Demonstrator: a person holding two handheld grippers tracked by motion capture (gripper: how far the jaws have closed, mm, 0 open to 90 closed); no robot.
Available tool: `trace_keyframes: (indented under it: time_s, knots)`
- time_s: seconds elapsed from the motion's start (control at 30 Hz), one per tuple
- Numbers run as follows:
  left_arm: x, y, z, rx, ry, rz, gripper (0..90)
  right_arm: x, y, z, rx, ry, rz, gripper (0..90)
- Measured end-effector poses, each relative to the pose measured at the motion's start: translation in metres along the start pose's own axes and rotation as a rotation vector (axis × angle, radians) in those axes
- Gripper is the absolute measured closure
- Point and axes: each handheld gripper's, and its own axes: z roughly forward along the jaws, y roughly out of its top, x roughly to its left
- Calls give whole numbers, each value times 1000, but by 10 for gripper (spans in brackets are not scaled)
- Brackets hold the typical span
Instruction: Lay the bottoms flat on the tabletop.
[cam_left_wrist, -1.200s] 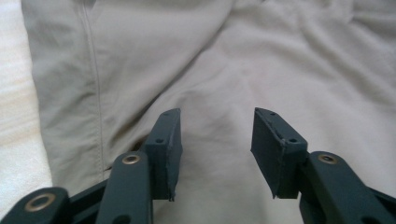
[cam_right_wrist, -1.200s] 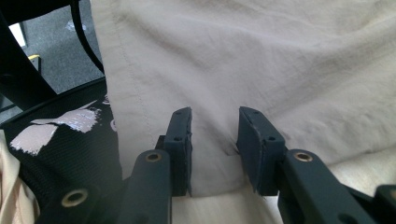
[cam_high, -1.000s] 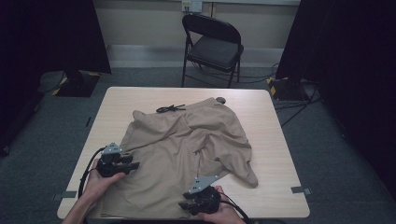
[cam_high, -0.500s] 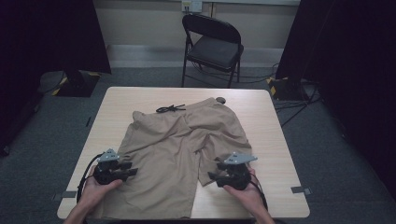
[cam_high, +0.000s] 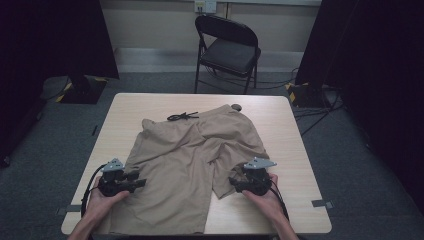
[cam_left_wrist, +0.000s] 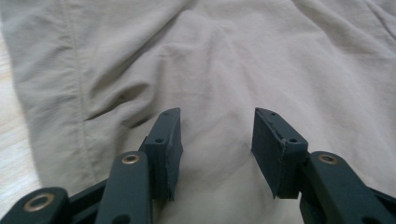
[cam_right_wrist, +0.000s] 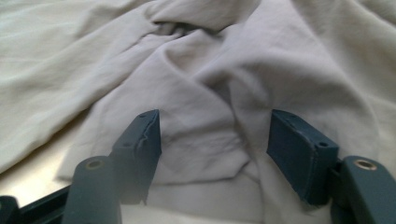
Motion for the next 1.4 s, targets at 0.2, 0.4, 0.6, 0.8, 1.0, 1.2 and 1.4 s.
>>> trace_keyframes:
  time_s: [0.2, 0.4, 0.6, 0.8, 1.0, 1.2, 1.4]
  knots:
    - [4, -2, -2, -8, 9, -7, 528, -26, 0, -4, -25, -23, 66, 378]
    - [4, -2, -2, -7, 13, 1, 535, -58, -15, -24, -5, -103, 108, 408]
    - [5, -2, -2, -8, 15, 4, 537, -68, -22, -22, 21, -142, 118, 574]
    - [6, -2, -2, -12, 13, -1, 538, -76, -1, -33, -87, -76, 150, 889]
    - [7, -2, -2, -12, 12, 3, 537, -96, 39, -32, -136, -109, 149, 896]
    - [7, -2, -2, -13, 11, 7, 538, -118, 36, -3, -69, -142, 215, 817]
    - [7, -2, -2, -13, 12, 6, 538, -109, 12, 1, -43, -148, 234, 529]
